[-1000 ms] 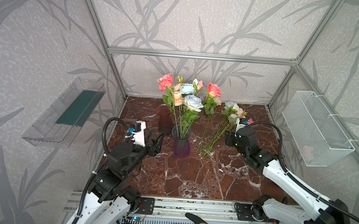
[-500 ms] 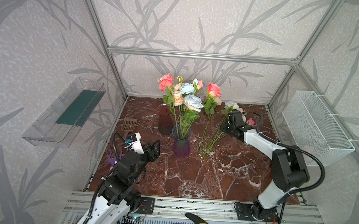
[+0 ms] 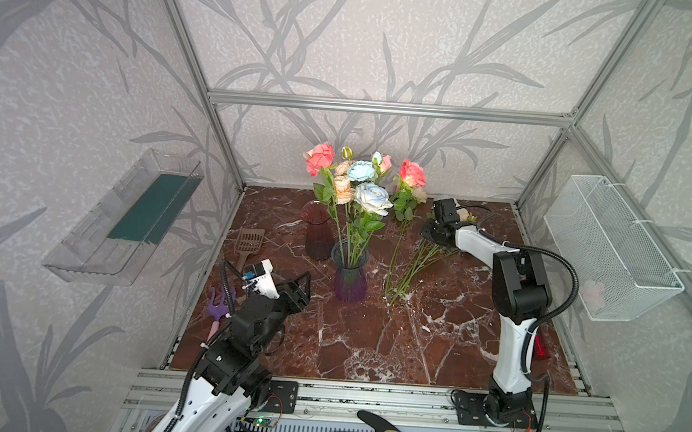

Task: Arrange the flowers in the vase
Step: 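Grasp a white rose stem in the pile with the right gripper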

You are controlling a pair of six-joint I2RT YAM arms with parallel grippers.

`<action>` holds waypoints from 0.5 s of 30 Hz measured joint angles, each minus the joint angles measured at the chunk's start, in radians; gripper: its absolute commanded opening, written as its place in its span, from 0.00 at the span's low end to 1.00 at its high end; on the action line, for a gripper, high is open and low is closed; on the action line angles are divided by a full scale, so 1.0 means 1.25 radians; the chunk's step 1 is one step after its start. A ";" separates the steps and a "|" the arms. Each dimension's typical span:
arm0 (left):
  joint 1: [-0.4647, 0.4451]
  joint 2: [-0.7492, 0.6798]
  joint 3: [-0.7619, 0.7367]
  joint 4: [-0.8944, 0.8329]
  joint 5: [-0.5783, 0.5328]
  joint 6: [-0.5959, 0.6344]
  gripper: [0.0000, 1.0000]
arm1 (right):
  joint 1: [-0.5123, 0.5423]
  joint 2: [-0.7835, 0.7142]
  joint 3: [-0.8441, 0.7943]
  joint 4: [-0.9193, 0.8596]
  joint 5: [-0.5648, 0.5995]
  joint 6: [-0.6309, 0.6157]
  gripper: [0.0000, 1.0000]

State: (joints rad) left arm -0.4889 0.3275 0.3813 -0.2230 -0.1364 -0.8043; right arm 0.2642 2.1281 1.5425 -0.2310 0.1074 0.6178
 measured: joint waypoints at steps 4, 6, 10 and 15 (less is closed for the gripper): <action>0.000 0.012 0.000 0.014 0.000 0.000 0.67 | -0.004 0.018 0.006 -0.012 0.005 0.016 0.29; 0.000 0.021 0.000 0.018 0.000 0.000 0.68 | -0.007 0.033 0.019 -0.018 0.005 0.023 0.26; 0.000 0.039 0.000 0.027 0.000 0.001 0.67 | -0.012 0.046 0.026 -0.019 0.005 0.036 0.14; 0.000 0.048 0.001 0.031 0.000 0.005 0.68 | -0.013 0.046 0.026 -0.006 -0.003 0.050 0.05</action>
State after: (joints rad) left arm -0.4889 0.3874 0.3824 -0.1848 -0.1360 -0.7975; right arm 0.2478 2.1857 1.5753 -0.2386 0.1036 0.6807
